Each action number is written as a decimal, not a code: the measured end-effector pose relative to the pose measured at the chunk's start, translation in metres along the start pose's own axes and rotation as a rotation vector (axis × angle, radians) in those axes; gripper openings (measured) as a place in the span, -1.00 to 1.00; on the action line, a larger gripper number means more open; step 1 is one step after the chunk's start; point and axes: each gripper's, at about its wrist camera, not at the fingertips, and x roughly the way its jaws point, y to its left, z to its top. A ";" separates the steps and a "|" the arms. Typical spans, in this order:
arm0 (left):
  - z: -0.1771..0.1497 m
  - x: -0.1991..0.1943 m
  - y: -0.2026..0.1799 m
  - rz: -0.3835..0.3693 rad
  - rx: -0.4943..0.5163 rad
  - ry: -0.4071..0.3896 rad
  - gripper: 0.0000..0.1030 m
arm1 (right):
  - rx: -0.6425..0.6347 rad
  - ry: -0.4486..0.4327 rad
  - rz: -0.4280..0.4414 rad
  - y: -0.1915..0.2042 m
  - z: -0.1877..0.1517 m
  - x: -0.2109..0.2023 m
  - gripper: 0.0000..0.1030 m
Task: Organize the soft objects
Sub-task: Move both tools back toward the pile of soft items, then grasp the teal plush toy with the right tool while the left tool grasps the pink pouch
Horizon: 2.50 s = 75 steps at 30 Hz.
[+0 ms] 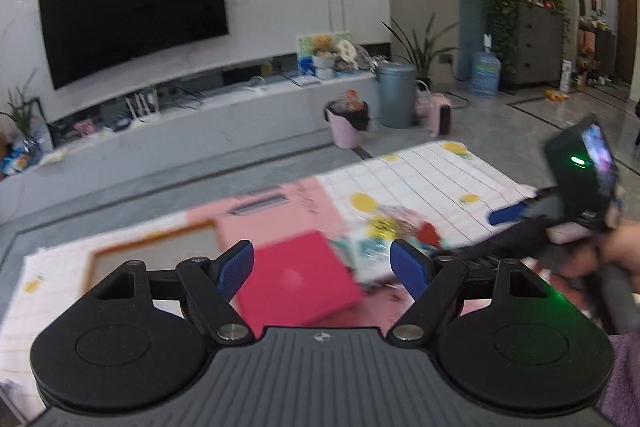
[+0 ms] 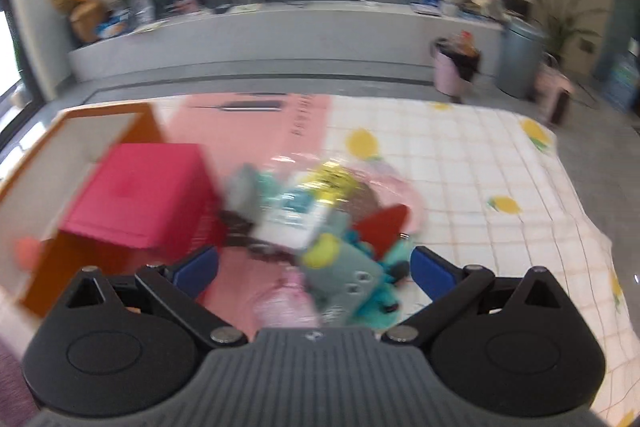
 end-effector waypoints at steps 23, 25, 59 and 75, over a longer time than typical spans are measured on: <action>-0.119 0.125 -0.090 -0.132 0.073 0.124 0.77 | -0.096 0.090 -0.054 -0.003 -0.019 0.104 0.34; -0.121 0.125 -0.084 -0.141 0.053 0.126 0.77 | -0.143 0.091 -0.052 0.000 -0.018 0.100 0.25; -0.139 0.108 -0.082 -0.156 0.010 0.144 0.77 | 0.113 0.407 -0.197 -0.084 -0.065 0.069 0.23; -0.140 0.138 -0.125 -0.098 0.107 0.039 0.79 | 0.046 0.350 -0.142 -0.082 -0.058 0.070 0.21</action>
